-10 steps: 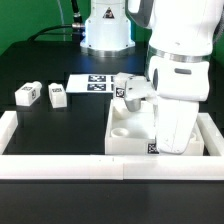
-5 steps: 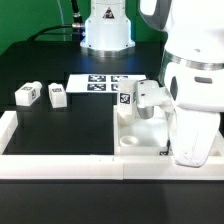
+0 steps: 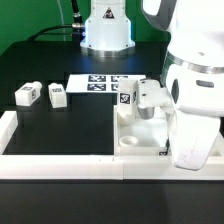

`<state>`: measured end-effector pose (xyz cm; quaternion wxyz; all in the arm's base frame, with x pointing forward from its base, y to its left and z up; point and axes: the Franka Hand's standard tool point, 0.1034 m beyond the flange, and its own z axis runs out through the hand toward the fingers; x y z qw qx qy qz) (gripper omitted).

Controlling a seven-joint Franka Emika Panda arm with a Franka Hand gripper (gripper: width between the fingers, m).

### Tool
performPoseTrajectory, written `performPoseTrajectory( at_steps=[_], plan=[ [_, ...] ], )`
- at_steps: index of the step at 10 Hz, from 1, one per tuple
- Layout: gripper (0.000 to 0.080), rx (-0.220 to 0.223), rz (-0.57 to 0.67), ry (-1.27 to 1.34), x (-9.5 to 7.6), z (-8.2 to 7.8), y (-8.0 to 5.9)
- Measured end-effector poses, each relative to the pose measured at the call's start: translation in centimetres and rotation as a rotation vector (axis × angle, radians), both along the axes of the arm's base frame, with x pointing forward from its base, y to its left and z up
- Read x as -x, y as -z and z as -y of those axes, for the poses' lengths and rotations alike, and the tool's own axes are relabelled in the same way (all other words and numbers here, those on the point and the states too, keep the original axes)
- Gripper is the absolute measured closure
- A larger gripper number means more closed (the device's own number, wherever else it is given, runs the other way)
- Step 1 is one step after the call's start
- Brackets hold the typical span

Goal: Assemble square table

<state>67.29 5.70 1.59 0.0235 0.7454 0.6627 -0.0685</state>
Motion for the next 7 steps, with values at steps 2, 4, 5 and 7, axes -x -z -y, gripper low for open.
performPoseTrajectory(
  at_steps=[2,4,5,7],
  plan=[
    [0.0446,0.008,-0.054,0.003,1.2,0.0,0.0],
    [0.0249,0.012,-0.088,0.005,2.0,-0.2,-0.5],
    [0.017,0.014,-0.093,0.008,2.2,0.0,-1.0],
    [0.0153,0.016,-0.085,0.02,1.7,0.8,-3.2]
  ],
)
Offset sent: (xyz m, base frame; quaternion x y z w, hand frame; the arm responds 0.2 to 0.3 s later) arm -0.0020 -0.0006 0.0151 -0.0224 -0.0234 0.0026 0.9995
